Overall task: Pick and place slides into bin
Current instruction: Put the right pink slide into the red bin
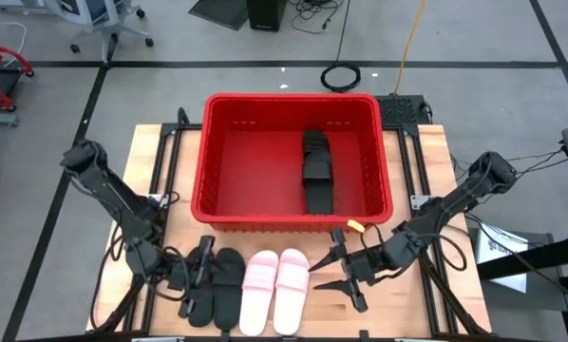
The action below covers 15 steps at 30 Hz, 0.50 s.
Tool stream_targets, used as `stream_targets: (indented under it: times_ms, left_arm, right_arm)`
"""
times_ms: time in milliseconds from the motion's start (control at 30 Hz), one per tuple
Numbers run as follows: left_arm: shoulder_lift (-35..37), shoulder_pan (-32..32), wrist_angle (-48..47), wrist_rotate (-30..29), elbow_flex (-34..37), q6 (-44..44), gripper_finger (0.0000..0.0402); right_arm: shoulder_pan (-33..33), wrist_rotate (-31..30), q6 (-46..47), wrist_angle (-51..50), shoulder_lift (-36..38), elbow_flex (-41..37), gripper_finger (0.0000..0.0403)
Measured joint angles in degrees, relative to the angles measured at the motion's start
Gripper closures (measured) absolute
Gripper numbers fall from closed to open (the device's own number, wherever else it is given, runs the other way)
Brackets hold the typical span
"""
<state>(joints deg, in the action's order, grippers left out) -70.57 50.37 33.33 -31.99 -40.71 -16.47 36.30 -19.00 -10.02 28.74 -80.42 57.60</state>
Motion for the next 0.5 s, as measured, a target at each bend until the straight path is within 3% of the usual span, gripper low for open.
stream_targets:
  times_ms: [267,500]
  left_arm:
    - [-0.63,2.47,0.75,0.01,0.00,3.41,0.0254]
    - [-0.61,4.07,0.88,-0.01,0.00,4.24,0.0254]
  right_arm:
    - [2.44,-1.96,-0.87,4.45,-4.60,0.41,0.0238]
    - [2.57,-8.08,1.44,-4.26,-11.39,5.74,0.0238]
